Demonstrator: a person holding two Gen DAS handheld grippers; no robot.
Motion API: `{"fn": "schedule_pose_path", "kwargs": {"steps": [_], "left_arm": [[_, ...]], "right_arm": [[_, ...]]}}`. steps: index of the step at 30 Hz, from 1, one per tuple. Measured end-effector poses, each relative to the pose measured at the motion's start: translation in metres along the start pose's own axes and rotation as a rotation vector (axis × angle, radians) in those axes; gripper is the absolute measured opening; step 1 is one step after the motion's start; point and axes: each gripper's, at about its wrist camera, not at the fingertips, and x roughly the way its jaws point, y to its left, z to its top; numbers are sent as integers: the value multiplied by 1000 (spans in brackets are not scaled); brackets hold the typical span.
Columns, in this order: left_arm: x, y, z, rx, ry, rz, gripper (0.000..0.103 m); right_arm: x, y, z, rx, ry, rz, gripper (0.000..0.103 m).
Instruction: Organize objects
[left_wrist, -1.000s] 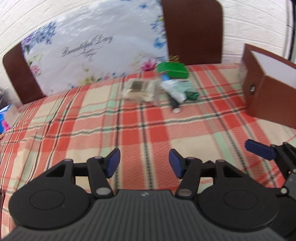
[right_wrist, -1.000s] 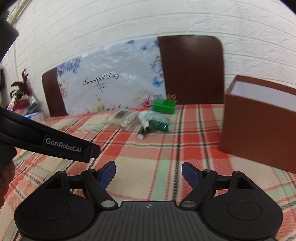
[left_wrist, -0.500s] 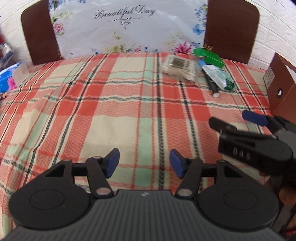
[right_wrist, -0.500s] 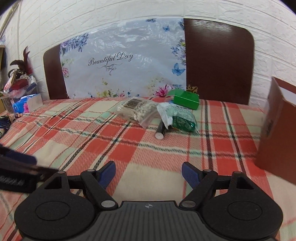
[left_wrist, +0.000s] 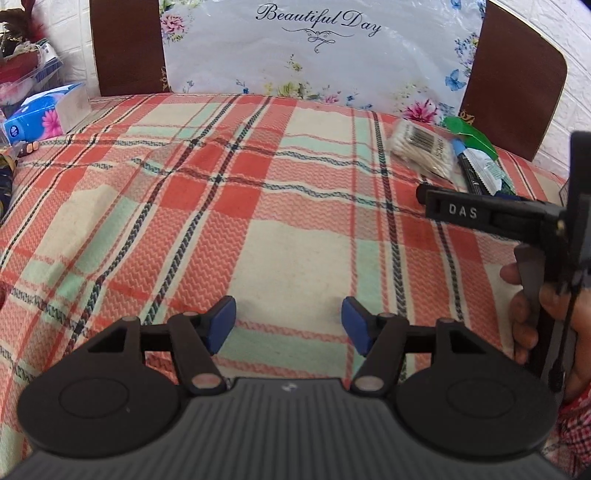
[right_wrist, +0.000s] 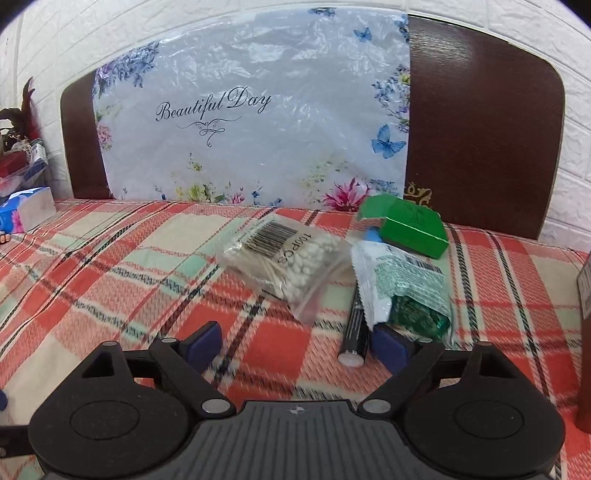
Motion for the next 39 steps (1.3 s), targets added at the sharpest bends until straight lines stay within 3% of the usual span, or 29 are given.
{"fn": "schedule_pose_path", "kwargs": {"steps": [10, 15, 24, 39], "left_arm": [[4, 0, 4, 5, -1, 21, 67], [3, -3, 3, 13, 3, 28, 67], [-2, -7, 3, 20, 1, 43, 67], [-24, -20, -10, 48, -23, 36, 70]], "right_arm": [[32, 10, 17, -14, 12, -23, 86], [36, 16, 22, -59, -11, -8, 42], [30, 25, 19, -121, -21, 1, 16], [-38, 11, -23, -83, -2, 40, 14]]}}
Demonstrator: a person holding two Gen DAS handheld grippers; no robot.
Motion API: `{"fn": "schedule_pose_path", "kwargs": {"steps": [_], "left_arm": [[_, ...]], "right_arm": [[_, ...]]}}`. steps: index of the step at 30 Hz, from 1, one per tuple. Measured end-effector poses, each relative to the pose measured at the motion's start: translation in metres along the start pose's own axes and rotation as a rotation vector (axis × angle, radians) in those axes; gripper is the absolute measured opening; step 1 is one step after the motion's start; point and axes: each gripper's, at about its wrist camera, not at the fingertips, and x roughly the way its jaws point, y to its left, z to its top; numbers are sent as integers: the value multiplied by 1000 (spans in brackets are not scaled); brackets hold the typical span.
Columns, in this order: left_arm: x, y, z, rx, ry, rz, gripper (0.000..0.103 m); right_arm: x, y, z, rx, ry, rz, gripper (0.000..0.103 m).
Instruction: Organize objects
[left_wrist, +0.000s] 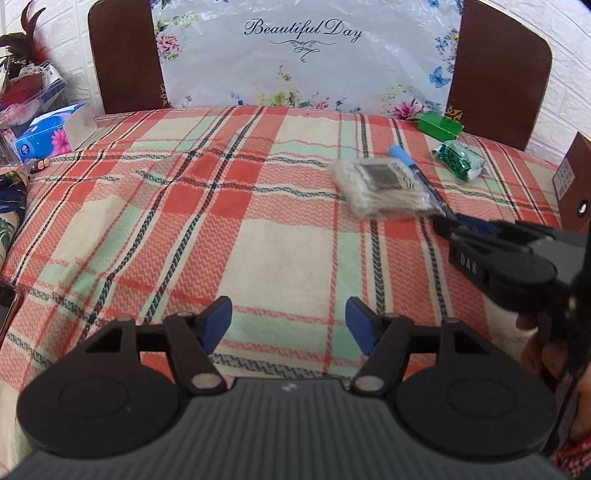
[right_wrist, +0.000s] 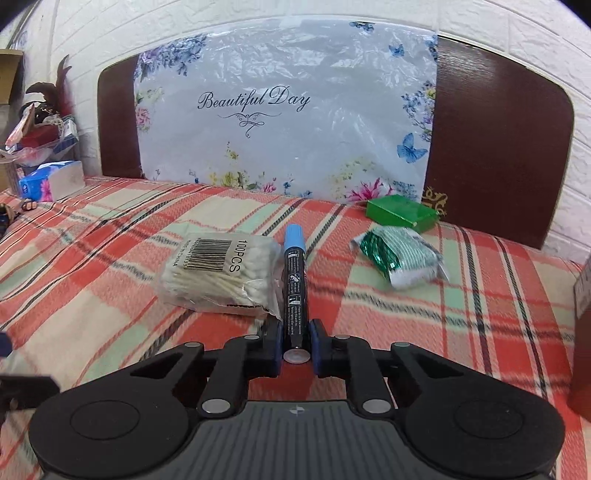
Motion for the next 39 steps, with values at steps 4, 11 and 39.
{"fn": "schedule_pose_path", "kwargs": {"steps": [4, 11, 39], "left_arm": [[-7, -7, -2, 14, -15, -11, 73], [-16, -16, -6, 28, -28, -25, 74], [-18, -5, 22, -13, -17, -264, 78]], "right_arm": [[-21, -2, -14, 11, 6, -4, 14], [-56, -7, -37, 15, 21, -11, 14], [-125, -16, -73, 5, 16, -43, 36]]}}
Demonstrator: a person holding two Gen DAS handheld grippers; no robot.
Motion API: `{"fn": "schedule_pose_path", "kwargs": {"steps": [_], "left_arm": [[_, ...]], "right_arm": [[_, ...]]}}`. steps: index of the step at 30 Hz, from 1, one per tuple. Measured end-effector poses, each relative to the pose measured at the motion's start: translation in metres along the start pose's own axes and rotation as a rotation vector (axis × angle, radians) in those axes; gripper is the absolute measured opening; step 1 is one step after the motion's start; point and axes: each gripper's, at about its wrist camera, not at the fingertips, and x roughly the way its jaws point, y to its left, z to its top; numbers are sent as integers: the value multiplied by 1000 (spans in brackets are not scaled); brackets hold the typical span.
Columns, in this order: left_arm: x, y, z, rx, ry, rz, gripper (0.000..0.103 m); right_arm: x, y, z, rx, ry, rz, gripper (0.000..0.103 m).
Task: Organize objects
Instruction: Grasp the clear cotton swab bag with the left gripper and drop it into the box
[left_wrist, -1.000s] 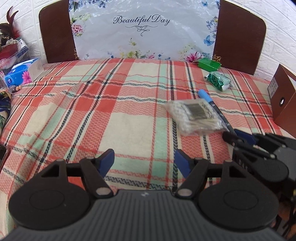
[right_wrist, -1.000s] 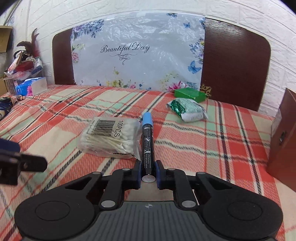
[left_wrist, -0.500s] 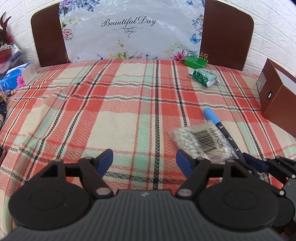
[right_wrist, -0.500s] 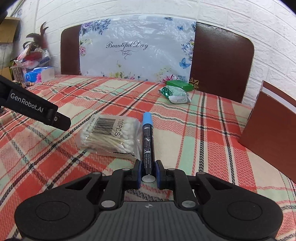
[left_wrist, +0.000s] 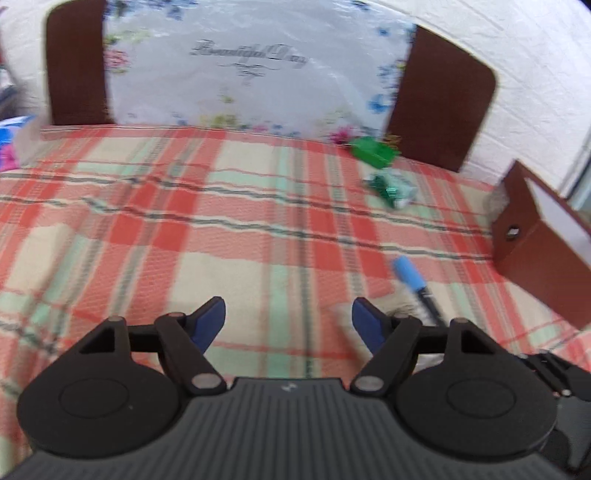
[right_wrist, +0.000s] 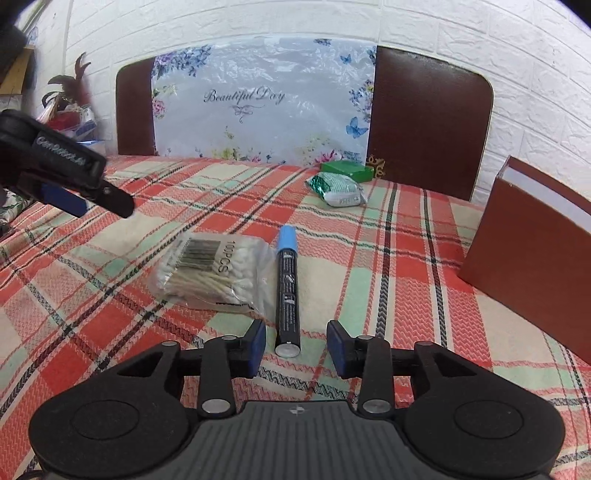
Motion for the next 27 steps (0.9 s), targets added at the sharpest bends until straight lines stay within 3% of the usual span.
{"fn": "schedule_pose_path", "kwargs": {"steps": [3, 8, 9, 10, 11, 12, 14, 16, 19, 22, 27], "left_arm": [[14, -14, -3, 9, 44, -65, 87], [46, -14, -16, -27, 108, -94, 83], [45, -14, -18, -5, 73, -94, 78], [45, -17, -19, 18, 56, -103, 63], [44, -16, -17, 7, 58, -143, 37], [43, -14, -14, -19, 69, -174, 37], [37, -18, -4, -2, 67, -148, 36], [23, -32, 9, 32, 35, -156, 36], [-2, -72, 29, 128, -58, -178, 36], [-15, -119, 47, 203, -133, -248, 36], [-5, -209, 57, 335, -164, -361, 36]], "right_arm": [[-5, 6, 5, -16, -49, 39, 37], [11, 25, 13, -117, -51, 115, 44], [19, 29, 15, -135, -41, 115, 46], [28, 32, 17, -144, -21, 118, 46], [37, 33, 18, -145, 2, 139, 45], [42, 34, 19, -137, 4, 151, 42], [44, 35, 25, -128, -5, 146, 30], [38, 30, 30, -95, -31, 150, 28], [16, 20, 38, -79, -134, 96, 27], [-9, -6, 51, -55, -236, 9, 27], [-43, -82, 59, 33, -317, -154, 27]]}}
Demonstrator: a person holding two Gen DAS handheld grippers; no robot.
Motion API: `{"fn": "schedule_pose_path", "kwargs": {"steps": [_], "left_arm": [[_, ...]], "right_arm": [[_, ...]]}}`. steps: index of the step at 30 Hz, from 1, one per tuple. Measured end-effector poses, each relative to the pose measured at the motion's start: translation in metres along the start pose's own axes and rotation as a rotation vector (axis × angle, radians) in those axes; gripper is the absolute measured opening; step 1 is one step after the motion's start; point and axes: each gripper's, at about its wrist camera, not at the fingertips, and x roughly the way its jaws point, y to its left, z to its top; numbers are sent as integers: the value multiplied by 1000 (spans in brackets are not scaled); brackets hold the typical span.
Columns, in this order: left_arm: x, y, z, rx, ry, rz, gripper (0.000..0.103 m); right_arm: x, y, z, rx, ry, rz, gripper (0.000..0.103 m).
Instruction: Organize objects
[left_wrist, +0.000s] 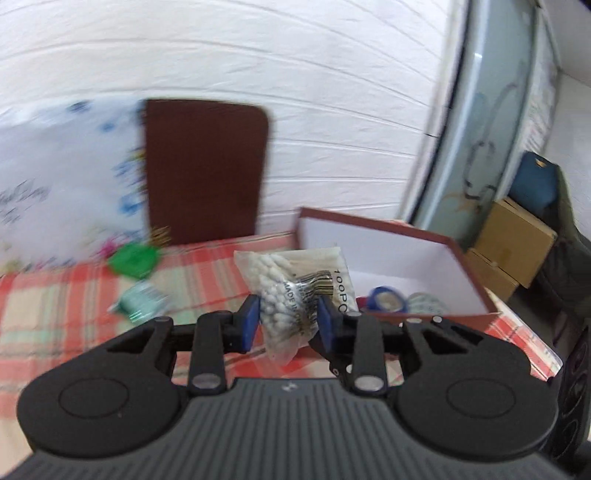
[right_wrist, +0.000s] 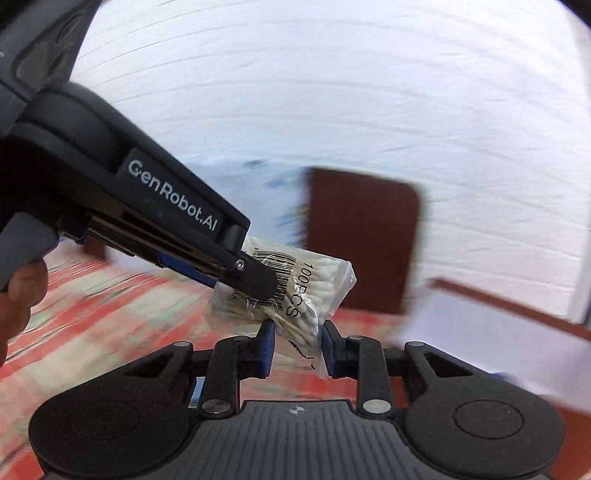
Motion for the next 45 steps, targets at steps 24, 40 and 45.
{"fn": "schedule_pose_path", "kwargs": {"steps": [24, 40, 45], "left_arm": [[21, 44, -36, -90, 81, 367, 56], [14, 116, -113, -379, 314, 250, 56], [13, 118, -116, -443, 272, 113, 13]], "right_arm": [[-33, -99, -36, 248, -45, -167, 53], [44, 84, -64, -4, 350, 261, 28], [45, 82, -62, 92, 370, 267, 15]]}}
